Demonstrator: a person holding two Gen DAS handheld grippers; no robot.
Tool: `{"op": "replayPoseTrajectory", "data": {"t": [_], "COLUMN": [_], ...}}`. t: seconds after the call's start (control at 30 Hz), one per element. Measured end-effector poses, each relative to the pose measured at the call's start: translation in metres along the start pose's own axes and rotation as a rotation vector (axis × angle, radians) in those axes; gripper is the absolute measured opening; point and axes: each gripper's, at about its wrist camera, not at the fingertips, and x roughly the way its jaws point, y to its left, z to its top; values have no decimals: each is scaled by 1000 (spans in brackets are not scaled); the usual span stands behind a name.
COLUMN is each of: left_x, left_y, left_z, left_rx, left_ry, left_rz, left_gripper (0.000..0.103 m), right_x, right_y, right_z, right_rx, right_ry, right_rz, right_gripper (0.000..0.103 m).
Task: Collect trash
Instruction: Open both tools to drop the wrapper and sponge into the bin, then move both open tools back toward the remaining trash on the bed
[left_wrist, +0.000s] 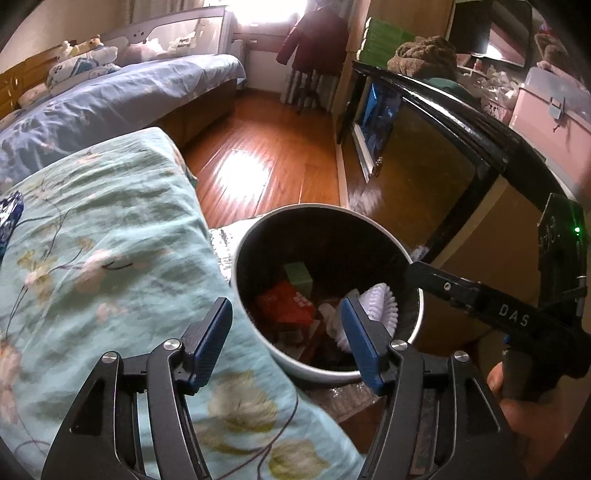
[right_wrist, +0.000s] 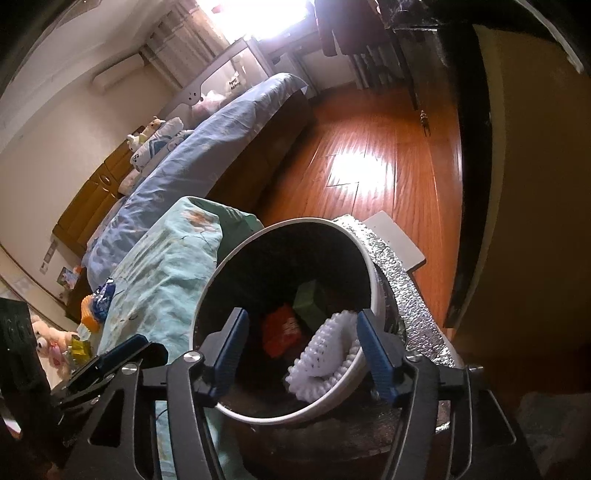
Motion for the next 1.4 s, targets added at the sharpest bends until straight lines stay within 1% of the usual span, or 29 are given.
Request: {"op": "replayPoseTrajectory", "data": {"t": [0.23, 0.8, 1.03, 1.4], "left_x": [-19, -70, -88, -113], "left_y": [19, 87, 119, 176], "left_z": [-11, -49, -67, -94], "left_rx": [-44, -188, -247, -366], "left_ry": [-20, -77, -93, -114], "left_rz": [10, 78, 116, 181], "left_gripper": [62, 63, 63, 63], "right_x": [-8, -9, -2, 18], "right_y": [14, 87, 117, 167], "right_z": [-6, -31, -43, -62], "right_rx": [-2, -90, -134, -215], "right_ry": [-15, 9, 36, 97], "right_rz": [33, 132, 163, 209], "right_gripper": [79, 82, 82, 82]}}
